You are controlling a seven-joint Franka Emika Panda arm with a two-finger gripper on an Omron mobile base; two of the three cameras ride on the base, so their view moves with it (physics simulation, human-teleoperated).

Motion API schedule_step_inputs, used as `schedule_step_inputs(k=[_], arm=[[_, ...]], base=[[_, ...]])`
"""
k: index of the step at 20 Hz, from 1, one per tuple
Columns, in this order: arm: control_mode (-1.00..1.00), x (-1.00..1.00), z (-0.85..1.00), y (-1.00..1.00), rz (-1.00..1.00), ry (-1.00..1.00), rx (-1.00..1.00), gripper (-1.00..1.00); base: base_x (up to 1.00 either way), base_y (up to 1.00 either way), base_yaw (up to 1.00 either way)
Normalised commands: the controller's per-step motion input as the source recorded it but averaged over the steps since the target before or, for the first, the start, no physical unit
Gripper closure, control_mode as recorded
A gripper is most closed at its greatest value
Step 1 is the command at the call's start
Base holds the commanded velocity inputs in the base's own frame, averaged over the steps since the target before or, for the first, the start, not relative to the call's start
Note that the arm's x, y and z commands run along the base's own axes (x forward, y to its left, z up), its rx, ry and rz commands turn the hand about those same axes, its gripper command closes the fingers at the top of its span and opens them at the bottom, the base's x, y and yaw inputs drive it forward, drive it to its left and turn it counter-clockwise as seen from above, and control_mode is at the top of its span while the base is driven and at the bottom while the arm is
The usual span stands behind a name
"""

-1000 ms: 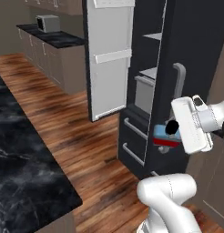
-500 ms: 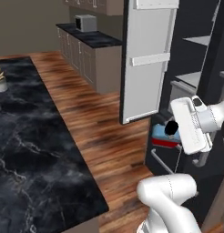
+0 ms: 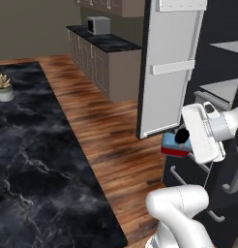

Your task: Place the liquor and beer on the top shelf of the fridge to keep them out of children's reach, and place the orange on lower shelves for easy access.

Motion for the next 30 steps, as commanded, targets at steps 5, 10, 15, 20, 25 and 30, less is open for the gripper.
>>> schedule_step_inputs(k=[5,10,15,20,25,30], arm=[[1.00,0.00,0.00,0.00,0.00,0.00,0.00,1.00],[1.00,0.00,0.00,0.00,0.00,0.00,0.00,1.00],[1.00,0.00,0.00,0.00,0.00,0.00,0.00,1.00],[1.00,0.00,0.00,0.00,0.00,0.00,0.00,1.00],[1.00,0.00,0.00,0.00,0.00,0.00,0.00,1.00],[1.00,0.00,0.00,0.00,0.00,0.00,0.00,1.00]], base=[[0.46,0.12,0.01],[0.51,0.04,0.01],[0.52,0.04,0.00],[0.58,0.15,0.01],[0.77,0.06,0.02],[0.92,0.00,0.00]])
